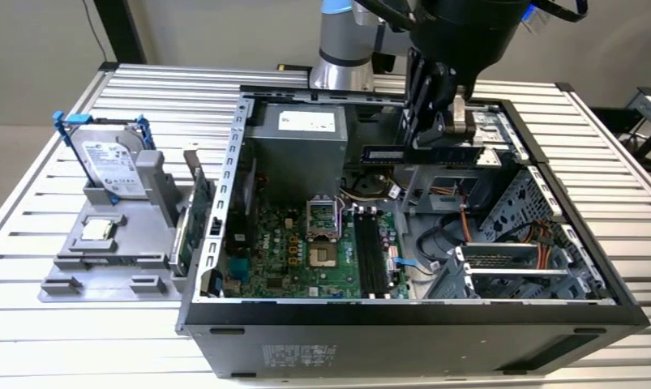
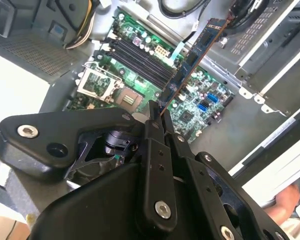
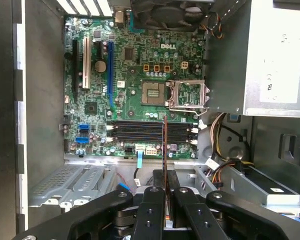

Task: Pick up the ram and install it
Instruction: 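Pick up the ram and move it above insertion slot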

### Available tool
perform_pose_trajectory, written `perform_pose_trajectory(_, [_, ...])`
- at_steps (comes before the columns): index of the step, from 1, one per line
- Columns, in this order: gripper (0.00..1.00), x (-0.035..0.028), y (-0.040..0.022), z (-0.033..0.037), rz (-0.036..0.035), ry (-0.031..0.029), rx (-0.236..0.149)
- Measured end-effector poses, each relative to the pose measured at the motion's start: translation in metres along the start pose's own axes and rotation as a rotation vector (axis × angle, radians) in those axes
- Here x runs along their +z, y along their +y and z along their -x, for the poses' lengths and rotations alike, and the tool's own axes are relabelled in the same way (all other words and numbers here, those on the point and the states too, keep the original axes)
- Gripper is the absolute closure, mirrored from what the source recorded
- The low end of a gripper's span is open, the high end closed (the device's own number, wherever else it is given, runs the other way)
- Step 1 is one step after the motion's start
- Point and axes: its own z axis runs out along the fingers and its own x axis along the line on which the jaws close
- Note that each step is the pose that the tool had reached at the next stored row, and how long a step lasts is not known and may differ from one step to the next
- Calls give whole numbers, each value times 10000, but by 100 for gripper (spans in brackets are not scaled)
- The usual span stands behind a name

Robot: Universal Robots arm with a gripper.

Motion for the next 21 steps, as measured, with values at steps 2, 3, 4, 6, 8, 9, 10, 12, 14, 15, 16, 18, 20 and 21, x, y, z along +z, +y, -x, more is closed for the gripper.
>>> perform_pose_trajectory(2, [100, 0, 0, 0, 0, -2, -26])
perform_pose_trajectory(3, [100, 0, 1, 0, 0, 0, -41])
perform_pose_trajectory(4, [100, 0, 1, 0, 1, -1, -54])
perform_pose_trajectory(6, [100, 0, 1, 0, 1, 0, -60])
perform_pose_trajectory(8, [100, 0, 1, 0, 2, -1, -62])
perform_pose_trajectory(9, [100, 0, 1, 0, 1, 0, -62])
perform_pose_trajectory(10, [100, 0, 1, 0, 1, -1, -62])
perform_pose_trajectory(12, [100, 0, 1, 0, 1, 0, -62])
perform_pose_trajectory(14, [100, 0, 1, 0, 1, -1, -62])
perform_pose_trajectory(15, [100, 0, 1, 0, 1, -1, -62])
perform_pose_trajectory(16, [100, 0, 1, 0, 2, -1, -63])
perform_pose_trajectory(18, [100, 0, 1, 0, 1, 0, -50])
perform_pose_trajectory(20, [100, 0, 0, 0, -1, -1, 5])
perform_pose_trajectory(21, [100, 1, 0, 0, -3, -2, 59])
